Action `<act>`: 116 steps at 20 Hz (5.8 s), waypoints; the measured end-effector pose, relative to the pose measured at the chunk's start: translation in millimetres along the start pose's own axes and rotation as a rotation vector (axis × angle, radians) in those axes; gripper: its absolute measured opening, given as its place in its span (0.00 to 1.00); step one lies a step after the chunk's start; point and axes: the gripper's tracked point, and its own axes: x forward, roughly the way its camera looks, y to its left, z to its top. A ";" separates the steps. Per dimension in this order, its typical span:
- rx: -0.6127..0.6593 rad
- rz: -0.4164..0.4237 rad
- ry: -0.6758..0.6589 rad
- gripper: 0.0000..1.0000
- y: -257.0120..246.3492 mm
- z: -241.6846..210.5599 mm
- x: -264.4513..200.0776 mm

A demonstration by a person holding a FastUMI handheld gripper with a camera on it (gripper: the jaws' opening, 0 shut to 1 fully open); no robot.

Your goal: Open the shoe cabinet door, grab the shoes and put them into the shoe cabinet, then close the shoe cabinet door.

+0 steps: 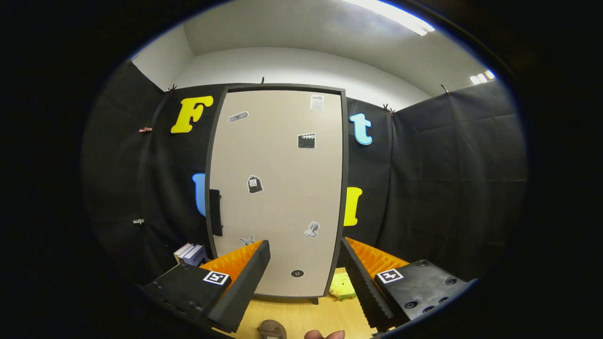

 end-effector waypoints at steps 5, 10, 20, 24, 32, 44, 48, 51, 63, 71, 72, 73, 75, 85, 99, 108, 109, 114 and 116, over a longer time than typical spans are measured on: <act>0.015 0.013 0.015 0.97 9.1 -3.5 3.8; 0.037 0.062 0.008 0.97 47.6 4.6 21.4; 0.058 0.194 0.004 0.97 175.9 -3.3 95.4; 0.042 0.196 0.047 0.97 211.8 -28.9 139.4; 0.104 0.179 0.056 0.86 237.8 -50.9 204.3; 0.121 0.154 0.059 0.21 233.1 -49.3 208.3; 0.126 0.177 0.060 0.20 228.9 -47.1 177.7; 0.143 0.215 0.059 0.20 220.6 -43.7 147.3; 0.184 0.307 0.063 0.20 146.5 -32.4 50.1; 0.166 0.308 0.062 0.20 89.2 -33.1 13.9; 0.170 0.309 0.065 0.20 81.5 -33.6 10.9; 0.173 0.308 0.064 0.20 75.5 -33.7 10.3; 0.167 0.304 0.060 0.20 64.3 -33.3 6.6; 0.208 0.282 0.088 0.21 16.9 -36.2 -2.6; 0.224 0.151 0.102 0.15 -65.7 -38.2 -1.1; 0.260 0.162 0.103 0.15 -98.8 -40.9 -1.3; 0.250 0.162 0.097 0.15 -99.2 -40.4 -1.0; 0.216 0.120 0.089 0.15 -103.7 -40.2 -5.5; 0.207 0.089 0.083 0.15 -106.4 -39.0 -13.2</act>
